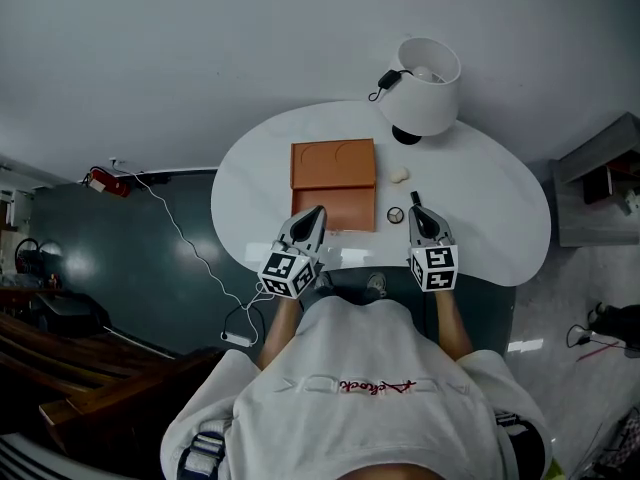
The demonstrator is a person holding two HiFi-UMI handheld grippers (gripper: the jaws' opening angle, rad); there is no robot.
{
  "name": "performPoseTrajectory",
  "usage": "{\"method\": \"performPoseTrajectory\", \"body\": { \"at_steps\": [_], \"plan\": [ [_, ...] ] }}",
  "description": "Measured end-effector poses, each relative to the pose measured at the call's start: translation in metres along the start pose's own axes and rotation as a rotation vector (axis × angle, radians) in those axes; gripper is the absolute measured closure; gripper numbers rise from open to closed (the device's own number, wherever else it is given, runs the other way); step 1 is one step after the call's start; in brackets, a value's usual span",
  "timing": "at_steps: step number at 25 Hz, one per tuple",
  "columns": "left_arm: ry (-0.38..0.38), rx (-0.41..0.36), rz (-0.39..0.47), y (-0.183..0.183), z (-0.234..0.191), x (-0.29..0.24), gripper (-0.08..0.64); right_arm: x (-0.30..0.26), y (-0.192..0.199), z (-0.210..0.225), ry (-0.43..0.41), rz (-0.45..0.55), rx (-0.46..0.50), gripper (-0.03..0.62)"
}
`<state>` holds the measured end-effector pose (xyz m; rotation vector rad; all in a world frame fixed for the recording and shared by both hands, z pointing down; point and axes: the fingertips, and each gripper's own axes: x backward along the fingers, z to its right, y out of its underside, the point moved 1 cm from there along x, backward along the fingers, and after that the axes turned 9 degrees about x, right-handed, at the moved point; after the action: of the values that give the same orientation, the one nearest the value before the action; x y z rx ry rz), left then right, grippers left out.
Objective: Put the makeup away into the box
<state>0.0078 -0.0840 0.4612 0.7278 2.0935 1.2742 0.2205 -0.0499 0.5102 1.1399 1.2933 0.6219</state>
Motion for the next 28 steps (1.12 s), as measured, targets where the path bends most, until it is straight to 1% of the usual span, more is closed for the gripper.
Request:
{"method": "performPoseTrajectory", "body": {
  "at_steps": [7, 13, 22, 28],
  "plan": [
    [0.061, 0.004, -0.031, -0.002, -0.022, -0.019, 0.551, -0.021, 0.004, 0.001, 0.055, -0.040, -0.030, 0.571],
    [0.085, 0.027, -0.083, 0.005, -0.048, -0.027, 0.551, -0.036, 0.017, -0.012, 0.076, -0.103, -0.066, 0.571],
    [0.105, 0.076, -0.180, 0.034, -0.068, -0.041, 0.551, -0.047, 0.066, -0.028, 0.069, -0.243, -0.133, 0.571],
    [0.097, 0.091, -0.212, 0.052, -0.071, -0.049, 0.551, -0.045, 0.100, -0.037, 0.050, -0.311, -0.172, 0.571]
  ]
}}
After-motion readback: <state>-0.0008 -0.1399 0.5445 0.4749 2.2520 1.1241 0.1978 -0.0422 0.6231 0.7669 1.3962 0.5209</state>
